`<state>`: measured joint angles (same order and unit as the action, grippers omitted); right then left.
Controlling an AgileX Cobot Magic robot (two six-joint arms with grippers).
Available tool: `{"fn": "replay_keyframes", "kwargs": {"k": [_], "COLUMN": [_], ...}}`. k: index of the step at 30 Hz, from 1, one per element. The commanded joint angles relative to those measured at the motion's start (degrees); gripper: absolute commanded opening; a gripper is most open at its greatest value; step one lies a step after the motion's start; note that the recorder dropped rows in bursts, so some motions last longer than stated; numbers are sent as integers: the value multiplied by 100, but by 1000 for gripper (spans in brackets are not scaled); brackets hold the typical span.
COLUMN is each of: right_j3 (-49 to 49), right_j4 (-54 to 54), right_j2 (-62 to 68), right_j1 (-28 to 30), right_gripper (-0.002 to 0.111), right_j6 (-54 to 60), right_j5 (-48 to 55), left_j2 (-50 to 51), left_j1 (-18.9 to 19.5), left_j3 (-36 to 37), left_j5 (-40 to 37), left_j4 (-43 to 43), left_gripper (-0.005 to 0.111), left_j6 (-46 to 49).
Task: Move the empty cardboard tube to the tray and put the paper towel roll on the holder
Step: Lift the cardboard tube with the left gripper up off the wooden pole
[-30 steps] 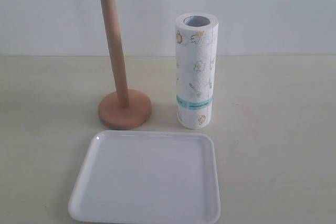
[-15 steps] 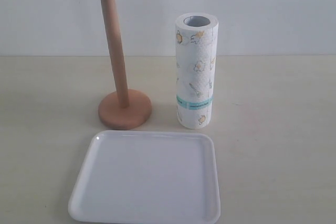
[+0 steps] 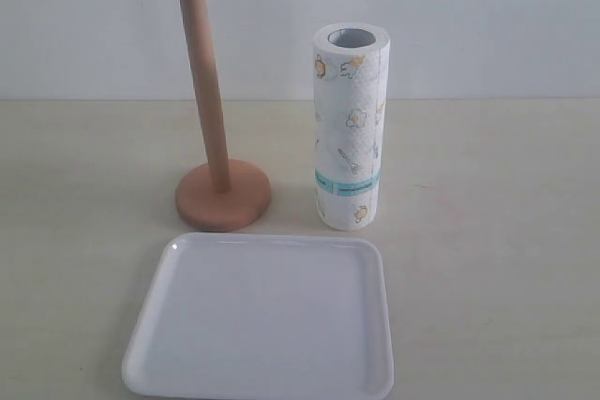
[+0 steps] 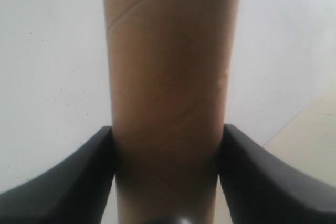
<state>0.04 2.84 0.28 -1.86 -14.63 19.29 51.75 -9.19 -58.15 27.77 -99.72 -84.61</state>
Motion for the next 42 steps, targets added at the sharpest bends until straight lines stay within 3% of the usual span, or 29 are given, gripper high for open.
{"fn": "replay_keyframes", "kwargs": {"k": [1, 10, 15, 20, 32, 42], "right_j3": [-4, -4, -4, -4, -4, -4], "right_j4": [36, 36, 36, 36, 36, 36], "right_j2": [-28, -28, -28, -28, -28, -28], "right_j1": [20, 20, 20, 20, 20, 20], "right_gripper": [0, 0, 0, 0, 0, 0], "right_j6": [15, 15, 15, 15, 15, 15], "right_j5": [-19, -19, -19, -19, -19, -19], "left_j2": [-9, -9, -9, -9, 2, 2], "left_j1": [-4, -4, -4, -4, -4, -4], "left_j3": [22, 22, 22, 22, 22, 22], "left_j5": [305, 300, 47, 280, 1008, 808], "left_j4": [-23, -23, -23, -23, -23, -23], "left_gripper": [4, 4, 4, 4, 4, 4], "left_j6": [-65, -123, -779, -1262, -1260, -1260]}}
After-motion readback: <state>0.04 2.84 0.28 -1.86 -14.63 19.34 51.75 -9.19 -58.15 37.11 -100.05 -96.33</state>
